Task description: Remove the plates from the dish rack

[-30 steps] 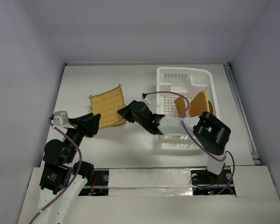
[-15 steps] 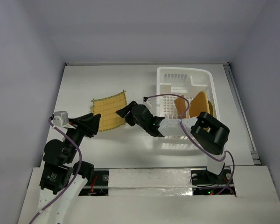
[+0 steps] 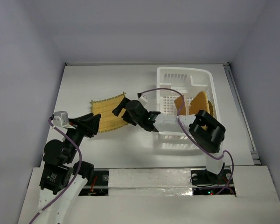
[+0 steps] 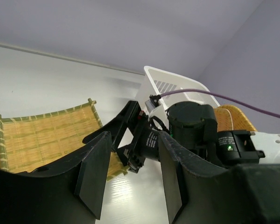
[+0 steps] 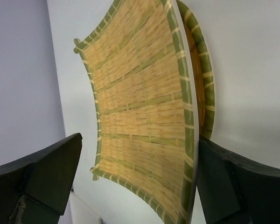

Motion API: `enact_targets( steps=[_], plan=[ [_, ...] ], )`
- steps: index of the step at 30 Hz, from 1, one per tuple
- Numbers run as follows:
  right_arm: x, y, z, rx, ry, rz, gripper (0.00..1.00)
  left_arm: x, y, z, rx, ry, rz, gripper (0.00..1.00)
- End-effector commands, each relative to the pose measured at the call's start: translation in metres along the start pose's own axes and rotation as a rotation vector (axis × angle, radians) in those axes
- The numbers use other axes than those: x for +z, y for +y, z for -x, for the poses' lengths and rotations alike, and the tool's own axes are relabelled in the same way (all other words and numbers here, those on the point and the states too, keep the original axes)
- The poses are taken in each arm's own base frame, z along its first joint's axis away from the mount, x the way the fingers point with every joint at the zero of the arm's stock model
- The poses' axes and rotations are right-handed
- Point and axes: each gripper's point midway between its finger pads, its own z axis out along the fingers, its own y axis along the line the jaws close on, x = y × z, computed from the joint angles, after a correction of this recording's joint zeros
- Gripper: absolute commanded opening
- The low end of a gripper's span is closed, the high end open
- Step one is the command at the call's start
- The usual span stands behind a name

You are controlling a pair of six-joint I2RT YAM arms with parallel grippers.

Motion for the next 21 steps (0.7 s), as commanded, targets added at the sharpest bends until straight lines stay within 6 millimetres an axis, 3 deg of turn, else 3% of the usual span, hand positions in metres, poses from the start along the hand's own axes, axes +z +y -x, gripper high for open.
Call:
enact_targets(
  steps=[1,5,13,17,21],
  plan=[
    [0.001,-0.002,0.017,-0.137,-0.055,-0.073,1.00,-0.002,-0.011,0.014,-0.002,-0.051,-0.044,0.42],
    [0.001,-0.023,0.021,-0.229,-0.062,-0.182,1.00,-0.003,-0.011,0.015,-0.002,-0.052,-0.045,0.42],
    [0.001,-0.039,0.020,-0.283,-0.058,-0.230,1.00,-0.003,-0.012,0.015,-0.002,-0.053,-0.052,0.42],
    [-0.008,-0.039,0.029,-0.308,-0.081,-0.245,1.00,-0.004,-0.013,0.016,-0.003,-0.058,-0.053,0.42],
    [-0.029,-0.021,0.051,-0.337,-0.131,-0.229,1.00,-0.005,-0.013,0.016,-0.003,-0.061,-0.055,0.42]
  ],
)
